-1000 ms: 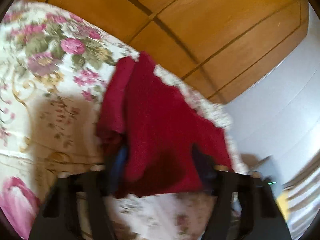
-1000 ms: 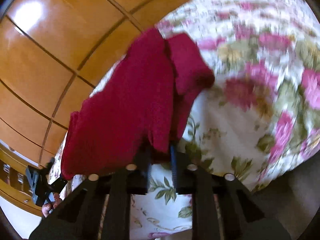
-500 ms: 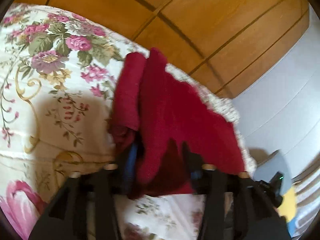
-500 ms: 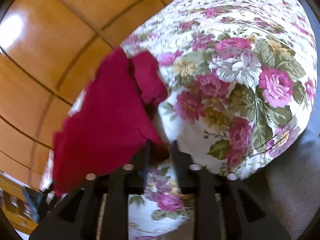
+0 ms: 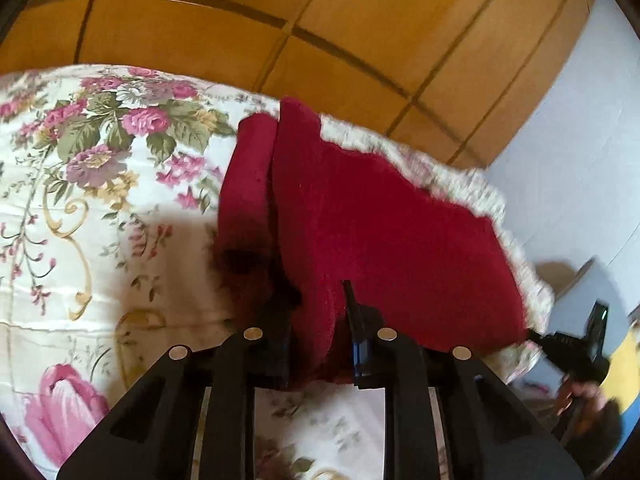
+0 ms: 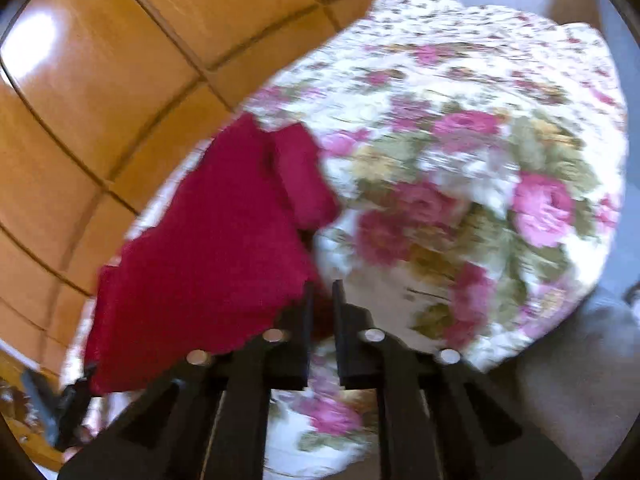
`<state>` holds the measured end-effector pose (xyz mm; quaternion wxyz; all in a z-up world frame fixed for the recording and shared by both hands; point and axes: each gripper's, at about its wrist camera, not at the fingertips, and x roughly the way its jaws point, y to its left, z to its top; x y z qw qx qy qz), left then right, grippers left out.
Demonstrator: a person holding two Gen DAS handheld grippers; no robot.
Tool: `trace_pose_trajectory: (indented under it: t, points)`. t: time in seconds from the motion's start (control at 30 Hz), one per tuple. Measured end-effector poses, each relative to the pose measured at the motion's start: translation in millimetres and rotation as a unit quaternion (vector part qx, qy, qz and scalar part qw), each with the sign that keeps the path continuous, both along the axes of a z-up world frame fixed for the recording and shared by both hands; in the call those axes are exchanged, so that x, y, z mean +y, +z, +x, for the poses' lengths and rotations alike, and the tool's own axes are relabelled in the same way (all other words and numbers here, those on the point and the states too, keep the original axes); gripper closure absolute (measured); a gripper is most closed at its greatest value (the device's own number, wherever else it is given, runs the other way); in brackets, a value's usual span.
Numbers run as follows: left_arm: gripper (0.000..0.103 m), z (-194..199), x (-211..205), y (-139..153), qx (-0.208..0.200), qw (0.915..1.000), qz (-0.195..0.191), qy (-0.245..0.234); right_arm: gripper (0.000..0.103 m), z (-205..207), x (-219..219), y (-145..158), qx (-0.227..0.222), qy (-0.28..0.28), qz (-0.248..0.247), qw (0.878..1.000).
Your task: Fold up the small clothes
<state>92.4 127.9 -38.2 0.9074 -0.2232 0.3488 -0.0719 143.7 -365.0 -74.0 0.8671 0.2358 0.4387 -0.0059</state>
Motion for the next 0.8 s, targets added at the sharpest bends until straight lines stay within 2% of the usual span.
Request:
trace_pose_trajectory:
  t: [0.07, 0.13, 0.17, 0.23, 0.27, 0.3, 0.4, 0.5, 0.57, 0.6, 0.63, 0.67, 0.7, 0.8]
  points:
    - [0.083, 0, 1, -9, 0.008, 1.0, 0.003, -0.001, 0.103, 6, -7, -13, 0.021, -0.006, 0.042, 0.999]
    - [0.082, -2, 2, -7, 0.002, 1.0, -0.006, -0.001, 0.099, 2, -10, -7, -0.004, -0.017, 0.045, 0.999]
    - [0.074, -4, 3, -4, 0.004, 0.9999, -0.009, 0.0, 0.098, -3, -7, 5, -0.037, -0.016, 0.03, 0.999]
    - [0.056, -8, 8, 1, -0.006, 0.9995, -0.029, 0.007, 0.078, -12, -3, 22, -0.084, -0.016, 0.007, 0.996]
    - [0.043, -12, 11, 5, -0.015, 0.9988, -0.044, 0.016, 0.059, -17, -1, 29, -0.106, -0.015, 0.0, 0.994]
    - [0.041, -16, 14, 10, -0.025, 0.998, -0.051, 0.028, 0.057, -20, 3, 36, -0.126, -0.008, -0.011, 0.992]
    - [0.041, -19, 18, 29, -0.05, 0.9962, -0.035, 0.063, 0.058, -14, 18, 47, -0.136, 0.019, -0.025, 0.99]
    - [0.041, -9, 11, 49, -0.066, 0.9963, -0.025, 0.049, 0.058, 5, 31, 56, -0.133, 0.05, -0.018, 0.99]
    - [0.041, 7, -1, 61, -0.072, 0.9969, -0.005, 0.033, 0.057, 22, 46, 65, -0.136, 0.084, -0.022, 0.987]
    - [0.041, 18, -8, 66, -0.069, 0.9973, 0.005, 0.023, 0.053, 23, 57, 69, -0.139, 0.1, -0.034, 0.985]
    - [0.041, 27, -14, 69, -0.064, 0.9977, 0.013, 0.018, 0.043, 30, 66, 71, -0.143, 0.119, -0.048, 0.981]
    - [0.034, 41, -21, 72, -0.05, 0.9984, 0.025, 0.01, 0.039, 40, 75, 73, -0.148, 0.139, -0.065, 0.977]
    - [0.031, 54, -28, 73, -0.035, 0.9987, 0.036, 0.0, 0.037, 49, 87, 76, -0.157, 0.162, -0.089, 0.97]
    - [0.031, 93, -45, 75, -0.009, 0.9974, 0.071, -0.007, 0.036, 76, 109, 70, -0.156, 0.203, -0.128, 0.958]
